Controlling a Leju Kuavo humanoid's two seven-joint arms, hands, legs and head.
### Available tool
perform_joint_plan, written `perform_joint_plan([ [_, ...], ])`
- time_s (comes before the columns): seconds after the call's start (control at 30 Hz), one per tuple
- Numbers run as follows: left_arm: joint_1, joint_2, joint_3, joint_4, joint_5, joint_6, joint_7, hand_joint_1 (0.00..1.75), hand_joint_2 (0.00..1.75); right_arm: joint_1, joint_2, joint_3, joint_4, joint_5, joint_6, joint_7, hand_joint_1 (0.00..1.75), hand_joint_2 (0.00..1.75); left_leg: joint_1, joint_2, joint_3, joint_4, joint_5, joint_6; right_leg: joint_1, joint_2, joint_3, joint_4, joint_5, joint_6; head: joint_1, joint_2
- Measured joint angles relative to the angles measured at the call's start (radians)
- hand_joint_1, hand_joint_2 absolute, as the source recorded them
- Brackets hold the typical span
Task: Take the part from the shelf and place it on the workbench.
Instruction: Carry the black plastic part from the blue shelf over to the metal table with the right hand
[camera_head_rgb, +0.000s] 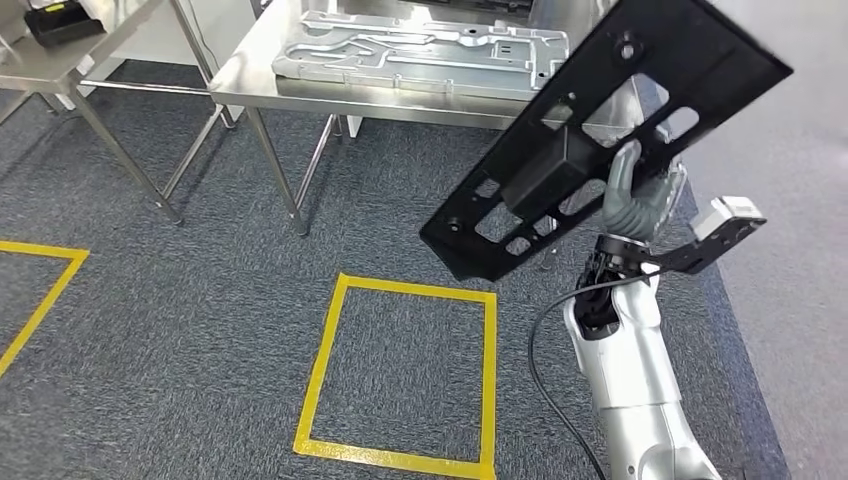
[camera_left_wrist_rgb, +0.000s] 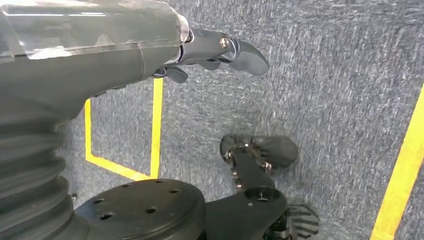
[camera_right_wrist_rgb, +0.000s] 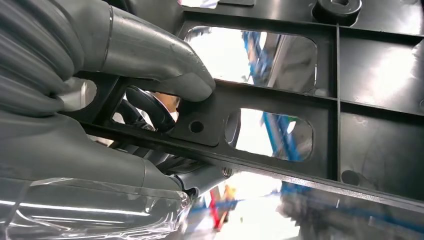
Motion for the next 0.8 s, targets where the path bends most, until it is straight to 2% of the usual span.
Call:
perform_joint_plan([
  [0.03,0.001,0.001,-0.002,0.0,-0.003,0.001,0.006,0.0,1.75,0.015,-0.003,-0.004,-0.007,-0.003,-0.005,-0.004,1.75,1.75,0.001,0.007,0.0,0.008,-0.008,-0.004,-0.003,-0.006,0.006,-0.018,0.022,0.004,0.0,0.0],
  [0.07,0.001,0.001,-0.003,0.0,-0.006,0.004,0.013,0.0,1.75,0.027,-0.006,-0.007,-0.015,-0.006,-0.008,-0.007,1.75,1.75,0.003,0.015,0.001,0.02,-0.018,-0.009,-0.006,-0.018,0.03,-0.072,0.057,0.007,0.0,0.0],
  [0.13,0.002,0.005,-0.006,0.0,-0.006,0.012,0.027,0.0,1.75,0.04,-0.011,-0.013,-0.028,-0.011,-0.006,-0.012,1.75,1.75,0.0,0.032,-0.002,0.046,-0.044,-0.022,-0.002,-0.059,0.079,-0.178,0.095,0.002,0.0,0.0],
  [0.17,0.001,0.008,-0.006,0.0,-0.002,0.017,0.029,0.0,1.75,0.043,-0.012,-0.015,-0.032,-0.013,-0.003,-0.015,1.75,1.75,-0.003,0.04,-0.004,0.055,-0.055,-0.029,0.001,-0.072,0.089,-0.201,0.097,-0.006,0.0,0.0],
  [0.2,0.001,0.011,-0.005,0.0,0.005,0.021,0.028,0.0,1.75,0.046,-0.013,-0.016,-0.034,-0.014,0.0,-0.018,1.75,1.75,-0.007,0.049,-0.004,0.06,-0.063,-0.035,0.004,-0.076,0.088,-0.202,0.088,-0.016,0.0,0.0],
  [0.27,0.001,0.013,-0.004,0.0,0.023,0.024,0.017,0.0,1.75,0.05,-0.014,-0.021,-0.035,-0.014,0.006,-0.029,1.75,1.75,-0.008,0.068,0.004,0.06,-0.073,-0.045,0.004,-0.053,0.084,-0.196,0.084,-0.032,-0.001,0.0],
  [0.3,0.0,0.014,-0.004,0.0,0.028,0.023,0.008,0.0,1.75,0.052,-0.015,-0.023,-0.036,-0.014,0.007,-0.035,1.75,1.75,-0.006,0.06,0.007,0.064,-0.081,-0.049,0.003,-0.041,0.084,-0.197,0.082,-0.037,-0.001,0.0],
  [0.33,-0.001,0.015,-0.004,0.0,0.03,0.022,0.0,0.0,1.75,0.053,-0.016,-0.025,-0.036,-0.013,0.008,-0.04,1.75,1.75,-0.003,0.041,0.002,0.082,-0.096,-0.053,0.002,-0.029,0.085,-0.199,0.082,-0.042,-0.001,0.0],
  [0.37,-0.002,0.015,-0.004,0.0,0.031,0.02,-0.008,0.0,1.75,0.054,-0.016,-0.026,-0.037,-0.012,0.008,-0.044,1.75,1.75,-0.001,0.015,-0.017,0.122,-0.12,-0.055,0.001,-0.018,0.086,-0.201,0.082,-0.047,-0.001,0.0],
  [0.4,-0.003,0.015,-0.004,0.0,0.034,0.019,-0.014,0.0,1.75,0.054,-0.016,-0.027,-0.038,-0.013,0.008,-0.045,1.75,1.75,0.001,-0.013,-0.047,0.182,-0.15,-0.056,0.001,-0.007,0.087,-0.202,0.081,-0.05,-0.001,0.0],
  [0.47,-0.001,0.015,-0.001,0.0,0.041,0.019,-0.018,0.0,1.75,0.057,-0.016,-0.028,-0.037,-0.02,0.009,-0.04,1.75,1.75,0.0,-0.032,-0.131,0.325,-0.197,-0.053,0.006,0.019,0.087,-0.202,0.08,-0.054,-0.001,0.0],
  [0.5,0.001,0.015,0.0,0.0,0.041,0.019,-0.016,0.0,1.75,0.059,-0.016,-0.028,-0.035,-0.023,0.009,-0.036,1.75,1.75,0.0,-0.033,-0.161,0.363,-0.196,-0.049,0.009,0.034,0.088,-0.202,0.079,-0.055,-0.001,0.0],
  [0.53,0.003,0.015,0.001,0.0,0.038,0.019,-0.011,0.0,1.75,0.062,-0.016,-0.028,-0.034,-0.025,0.009,-0.034,1.75,1.75,-0.002,-0.035,-0.176,0.366,-0.174,-0.043,0.011,0.049,0.09,-0.202,0.079,-0.055,-0.001,0.0],
  [0.57,0.004,0.015,0.001,0.0,0.033,0.019,-0.006,0.0,1.75,0.066,-0.016,-0.029,-0.034,-0.024,0.007,-0.036,1.75,1.75,-0.004,-0.04,-0.17,0.325,-0.134,-0.036,0.013,0.063,0.092,-0.202,0.079,-0.055,-0.001,0.0],
  [0.6,0.004,0.016,0.001,0.0,0.027,0.018,0.0,0.0,1.75,0.072,-0.016,-0.03,-0.038,-0.022,0.004,-0.041,1.75,1.75,-0.006,-0.056,-0.153,0.26,-0.086,-0.025,0.015,0.077,0.095,-0.202,0.079,-0.055,-0.001,0.0],
  [0.63,0.003,0.017,0.001,0.0,0.02,0.016,0.004,0.0,1.75,0.082,-0.016,-0.033,-0.046,-0.02,0.0,-0.047,1.75,1.75,-0.007,-0.083,-0.134,0.197,-0.049,-0.013,0.016,0.087,0.096,-0.203,0.079,-0.053,-0.001,0.0],
  [0.67,0.003,0.019,0.0,0.0,0.012,0.013,0.008,0.0,1.75,0.096,-0.017,-0.039,-0.058,-0.018,-0.003,-0.052,1.75,1.75,-0.009,-0.108,-0.118,0.146,-0.024,-0.003,0.014,0.097,0.096,-0.204,0.08,-0.049,-0.001,0.0],
  [0.7,0.003,0.022,-0.001,0.0,0.004,0.01,0.012,0.0,1.75,0.113,-0.017,-0.046,-0.071,-0.017,-0.005,-0.055,1.75,1.75,-0.011,-0.127,-0.11,0.118,-0.015,0.004,0.01,0.106,0.094,-0.205,0.082,-0.044,-0.001,0.0],
  [0.73,0.004,0.024,-0.002,0.0,-0.003,0.007,0.016,0.0,1.75,0.129,-0.017,-0.054,-0.084,-0.017,-0.004,-0.054,1.75,1.75,-0.014,-0.134,-0.108,0.108,-0.016,0.009,0.006,0.115,0.092,-0.208,0.084,-0.036,-0.001,0.0],
  [0.77,0.004,0.025,-0.004,0.0,-0.008,0.007,0.021,0.0,1.75,0.143,-0.017,-0.061,-0.094,-0.017,-0.001,-0.05,1.75,1.75,-0.016,-0.125,-0.104,0.099,-0.013,0.011,0.002,0.126,0.092,-0.213,0.088,-0.027,-0.001,0.0],
  [0.8,0.003,0.027,-0.006,0.0,-0.012,0.009,0.027,0.0,1.75,0.153,-0.017,-0.067,-0.102,-0.017,0.004,-0.045,1.75,1.75,-0.016,-0.116,-0.097,0.089,-0.007,0.012,0.001,0.122,0.092,-0.215,0.091,-0.021,-0.001,0.0],
])
